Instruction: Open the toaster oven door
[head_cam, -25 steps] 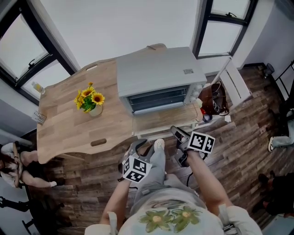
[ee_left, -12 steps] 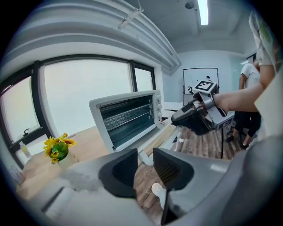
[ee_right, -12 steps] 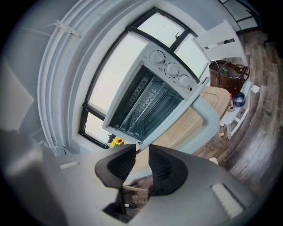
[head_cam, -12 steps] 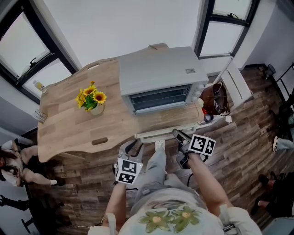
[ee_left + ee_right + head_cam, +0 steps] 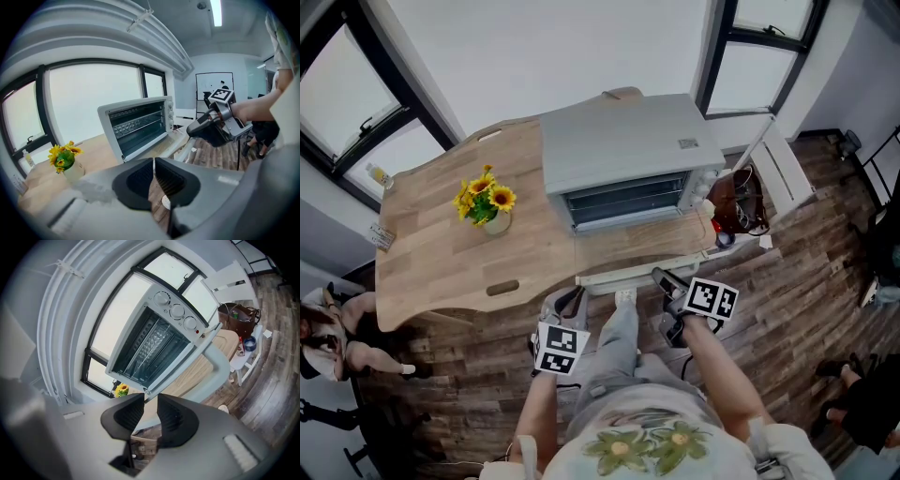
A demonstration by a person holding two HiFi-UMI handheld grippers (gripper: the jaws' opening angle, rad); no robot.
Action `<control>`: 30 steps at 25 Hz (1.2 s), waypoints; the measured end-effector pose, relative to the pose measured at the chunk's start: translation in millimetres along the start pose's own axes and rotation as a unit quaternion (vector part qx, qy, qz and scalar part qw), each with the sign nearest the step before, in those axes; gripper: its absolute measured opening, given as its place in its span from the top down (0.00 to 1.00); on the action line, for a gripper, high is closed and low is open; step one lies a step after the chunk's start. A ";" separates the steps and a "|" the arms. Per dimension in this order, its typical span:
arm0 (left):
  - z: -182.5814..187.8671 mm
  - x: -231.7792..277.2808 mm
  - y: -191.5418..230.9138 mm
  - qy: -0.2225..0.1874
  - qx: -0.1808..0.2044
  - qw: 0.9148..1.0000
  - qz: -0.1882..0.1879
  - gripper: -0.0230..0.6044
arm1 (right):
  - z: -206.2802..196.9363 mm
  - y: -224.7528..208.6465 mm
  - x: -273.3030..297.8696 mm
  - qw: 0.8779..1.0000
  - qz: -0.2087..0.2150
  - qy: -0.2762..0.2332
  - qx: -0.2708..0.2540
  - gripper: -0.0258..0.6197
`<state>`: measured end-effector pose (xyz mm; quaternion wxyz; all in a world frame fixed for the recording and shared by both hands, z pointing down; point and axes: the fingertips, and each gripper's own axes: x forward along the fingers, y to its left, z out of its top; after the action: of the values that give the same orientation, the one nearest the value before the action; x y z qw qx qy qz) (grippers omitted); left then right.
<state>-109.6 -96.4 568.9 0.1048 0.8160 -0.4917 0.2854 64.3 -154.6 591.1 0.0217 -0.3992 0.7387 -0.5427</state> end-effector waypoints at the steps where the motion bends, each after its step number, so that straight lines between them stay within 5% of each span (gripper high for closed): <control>1: -0.6 0.3 -0.2 0.001 -0.001 1.000 0.000 0.94 | -0.5 -0.6 -0.2 1.000 -0.001 0.000 0.000 0.83; 30: -21.9 19.3 -12.8 0.029 -0.001 0.999 -0.029 0.96 | -35.4 -40.8 3.2 0.998 -0.040 0.041 0.036 0.83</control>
<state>-99.7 -94.5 599.1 0.1279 0.8212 -0.4647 0.3055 68.7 -132.5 640.3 -0.0161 -0.4052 0.7025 -0.5848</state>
